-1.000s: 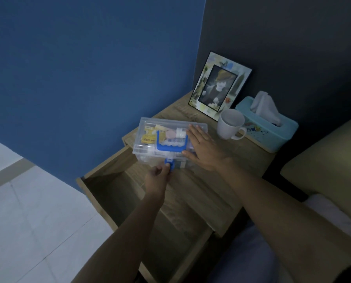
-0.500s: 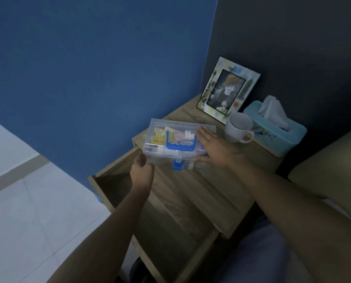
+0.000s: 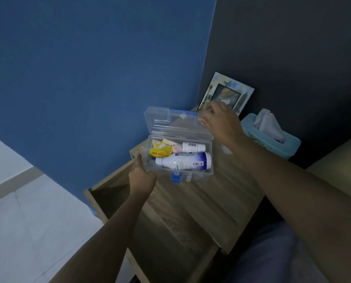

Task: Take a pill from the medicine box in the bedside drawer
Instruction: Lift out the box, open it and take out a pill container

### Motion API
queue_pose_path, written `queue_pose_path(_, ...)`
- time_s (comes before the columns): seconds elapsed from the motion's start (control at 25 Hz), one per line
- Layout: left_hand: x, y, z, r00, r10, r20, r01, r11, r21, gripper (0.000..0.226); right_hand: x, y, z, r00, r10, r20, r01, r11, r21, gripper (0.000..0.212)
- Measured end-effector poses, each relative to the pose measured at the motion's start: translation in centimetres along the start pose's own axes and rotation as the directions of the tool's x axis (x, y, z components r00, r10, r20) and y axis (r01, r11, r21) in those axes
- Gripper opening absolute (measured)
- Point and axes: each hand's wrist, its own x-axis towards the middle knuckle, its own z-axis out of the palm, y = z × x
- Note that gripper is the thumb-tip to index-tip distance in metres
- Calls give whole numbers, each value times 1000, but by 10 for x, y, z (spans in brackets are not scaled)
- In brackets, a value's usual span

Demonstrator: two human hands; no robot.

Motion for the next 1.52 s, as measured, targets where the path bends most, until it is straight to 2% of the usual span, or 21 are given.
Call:
queue_pose_path(0.2, 17, 7, -3, 994, 64, 90, -76, 988, 134, 76, 15, 10, 17, 996, 62, 64, -66, 996, 65, 46)
queue_pose_path(0.32, 24, 8, -4, 988, 69, 139, -97, 975, 201, 73, 22, 19, 30, 984, 3, 178, -6, 1000, 14, 61)
queue_pose_path(0.44, 27, 8, -5, 983, 113, 146, -144, 963, 229, 64, 34, 25, 36, 971, 5, 241, -3, 1000, -8, 70)
queue_pose_path(0.64, 32, 1, -4, 981, 136, 139, -167, 955, 245, 59, 48, 27, 45, 946, 7, 325, -6, 1000, -3, 75)
queue_pose_path(0.8, 34, 0, -2, 981, 158, 114, -182, 951, 251, 62, 45, 30, 42, 957, -10, 289, 11, 1000, -2, 75)
queue_pose_path(1.0, 32, 2, -3, 988, 123, 96, -139, 974, 180, 68, -4, 15, 42, 948, -28, 318, -12, 992, 123, 77)
queue_pose_path(1.12, 38, 12, -3, 971, 234, 58, -240, 954, 179, 63, -43, -3, 50, 921, -83, 381, 10, 982, 189, 79)
queue_pose_path(1.2, 44, 22, -3, 921, 365, 138, -388, 894, 225, 59, -62, -11, 57, 905, -115, 409, 29, 977, 211, 79)
queue_pose_path(1.32, 58, 36, -2, 793, 457, 402, -586, 753, 300, 51, -75, -15, 62, 895, -138, 424, 54, 977, 204, 75)
queue_pose_path(1.4, 73, 44, 1, 715, 416, 562, -664, 655, 360, 42, -77, -17, 65, 896, -133, 423, 46, 977, 210, 73)
queue_pose_path(1.44, 79, 48, 3, 697, 383, 607, -674, 639, 371, 41, -76, -18, 66, 898, -129, 420, 40, 976, 214, 71)
queue_pose_path(1.52, 86, 51, 9, 706, 311, 636, -627, 692, 357, 44, -75, -19, 67, 901, -125, 414, 37, 976, 216, 68)
